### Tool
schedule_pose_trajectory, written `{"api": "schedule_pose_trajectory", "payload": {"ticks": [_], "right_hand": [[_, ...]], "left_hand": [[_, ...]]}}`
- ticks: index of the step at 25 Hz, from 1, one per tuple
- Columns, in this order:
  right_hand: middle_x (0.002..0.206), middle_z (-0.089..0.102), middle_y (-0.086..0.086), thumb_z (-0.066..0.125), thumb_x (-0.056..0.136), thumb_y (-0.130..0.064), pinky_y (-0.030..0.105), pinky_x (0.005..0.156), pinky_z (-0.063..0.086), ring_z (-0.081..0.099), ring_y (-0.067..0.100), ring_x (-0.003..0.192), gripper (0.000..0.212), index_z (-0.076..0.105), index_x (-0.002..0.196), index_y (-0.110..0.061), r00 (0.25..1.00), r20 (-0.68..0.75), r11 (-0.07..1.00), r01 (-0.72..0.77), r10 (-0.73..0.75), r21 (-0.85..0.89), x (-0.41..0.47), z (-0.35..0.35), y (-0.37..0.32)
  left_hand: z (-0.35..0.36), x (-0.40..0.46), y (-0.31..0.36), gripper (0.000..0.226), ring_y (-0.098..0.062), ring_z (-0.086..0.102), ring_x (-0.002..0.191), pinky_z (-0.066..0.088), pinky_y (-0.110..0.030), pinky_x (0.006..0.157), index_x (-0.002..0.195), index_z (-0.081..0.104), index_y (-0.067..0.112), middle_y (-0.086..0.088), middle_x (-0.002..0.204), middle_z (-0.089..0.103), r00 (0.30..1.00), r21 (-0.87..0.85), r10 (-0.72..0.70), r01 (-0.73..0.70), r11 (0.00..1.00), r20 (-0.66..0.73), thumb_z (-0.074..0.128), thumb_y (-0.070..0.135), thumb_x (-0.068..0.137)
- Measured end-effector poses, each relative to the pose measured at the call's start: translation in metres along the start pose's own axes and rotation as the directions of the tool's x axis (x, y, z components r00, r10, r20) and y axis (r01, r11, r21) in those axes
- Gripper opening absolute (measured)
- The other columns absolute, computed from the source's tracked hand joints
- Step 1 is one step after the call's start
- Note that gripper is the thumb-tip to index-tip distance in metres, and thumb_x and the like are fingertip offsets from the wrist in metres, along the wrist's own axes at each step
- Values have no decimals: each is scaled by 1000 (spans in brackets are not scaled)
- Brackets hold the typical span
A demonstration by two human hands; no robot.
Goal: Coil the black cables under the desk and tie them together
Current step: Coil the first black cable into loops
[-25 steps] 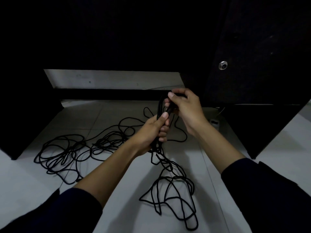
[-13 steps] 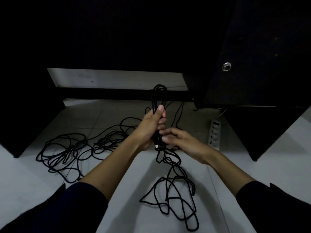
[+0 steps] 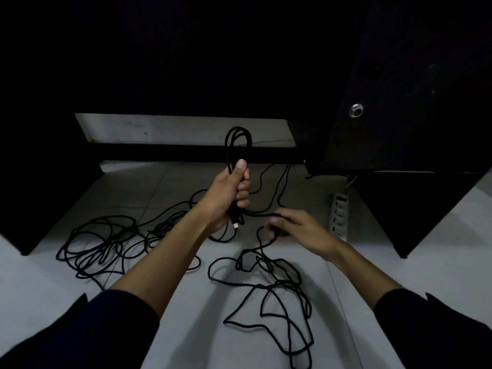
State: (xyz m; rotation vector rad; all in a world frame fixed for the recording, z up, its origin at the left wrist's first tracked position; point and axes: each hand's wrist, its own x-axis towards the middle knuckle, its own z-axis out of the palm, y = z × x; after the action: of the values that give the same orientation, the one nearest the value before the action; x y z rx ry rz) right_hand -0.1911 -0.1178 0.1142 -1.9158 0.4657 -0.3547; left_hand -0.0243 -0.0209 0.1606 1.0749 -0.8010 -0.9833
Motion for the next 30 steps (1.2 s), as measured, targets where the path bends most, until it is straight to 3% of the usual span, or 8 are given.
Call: {"api": "schedule_pose_trajectory", "payload": {"ticks": [2, 5, 9, 14, 17, 22, 27, 30], "right_hand": [[70, 56, -4, 48, 100, -22, 17, 67, 46, 54, 3, 66, 25, 68, 99, -6, 999, -33, 1000, 16, -16, 5, -2, -3, -10], [63, 50, -17, 47, 100, -28, 14, 63, 39, 45, -1, 62, 26, 70, 105, -16, 1000, 3, 1000, -13, 13, -24, -3, -6, -15], [70, 46, -8, 52, 98, -24, 18, 60, 35, 42, 5, 64, 16, 62, 90, -15, 999, -34, 998, -30, 32, 56, -7, -15, -16], [82, 65, -9, 65, 90, -21, 12, 71, 45, 60, -2, 78, 10, 69, 87, -12, 990, 94, 973, 120, -103, -196, -5, -14, -40], [84, 60, -12, 71, 86, -23, 5, 70, 41, 56, -11, 79, 10, 69, 89, -13, 979, 104, 900, 202, -175, -387, 0, -7, -54], [90, 56, -7, 84, 71, -24, 12, 65, 43, 52, 0, 74, 44, 46, 91, -15, 963, -49, 879, 220, -264, -424, 2, 2, -59], [99, 38, -5, 86, 61, -47, 26, 58, 40, 43, 11, 75, 70, 30, 96, -22, 925, -187, 716, 116, -330, -689, 5, 6, -54], [103, 34, -4, 84, 64, -46, 14, 61, 38, 40, 5, 79, 71, 29, 101, -20, 938, -169, 767, 134, -302, -627, 5, 8, -52]], "left_hand": [[-3, 0, -1, 32, -4, 28, 45, 31, -16, 42, 79, 44, 16, 7, 59, 33, 1000, 22, -11, 11, 1000, -7, 36, 37, 102], [-6, -2, -1, 32, -4, 29, 46, 31, -16, 42, 80, 45, 16, 7, 60, 34, 1000, 40, -25, 25, 999, -11, 38, 38, 102], [-10, -4, 1, 32, -5, 28, 44, 30, -16, 41, 80, 45, 15, 5, 61, 37, 999, 89, -43, 46, 995, -34, 37, 36, 102], [-3, -5, -3, 32, -8, 40, 46, 42, -21, 47, 81, 48, 13, -1, 66, 47, 997, 165, -48, 58, 985, -62, 37, 35, 103], [4, -7, -5, 33, -10, 59, 57, 49, -22, 54, 82, 50, 12, -1, 71, 59, 996, 254, -62, 78, 964, -70, 38, 35, 102], [6, -12, -14, 39, -12, 63, 72, 53, -25, 67, 91, 54, 4, -4, 83, 65, 999, 462, -42, 40, 886, -6, 39, 38, 101], [14, -19, -10, 31, -17, 62, 46, 50, -25, 44, 87, 46, 11, -8, 74, 62, 983, 428, -178, 143, 893, 42, 39, 36, 102], [14, -21, -10, 32, -15, 55, 42, 47, -24, 43, 89, 44, 9, -5, 54, 53, 978, 486, -191, 127, 865, 85, 36, 36, 103]]}}
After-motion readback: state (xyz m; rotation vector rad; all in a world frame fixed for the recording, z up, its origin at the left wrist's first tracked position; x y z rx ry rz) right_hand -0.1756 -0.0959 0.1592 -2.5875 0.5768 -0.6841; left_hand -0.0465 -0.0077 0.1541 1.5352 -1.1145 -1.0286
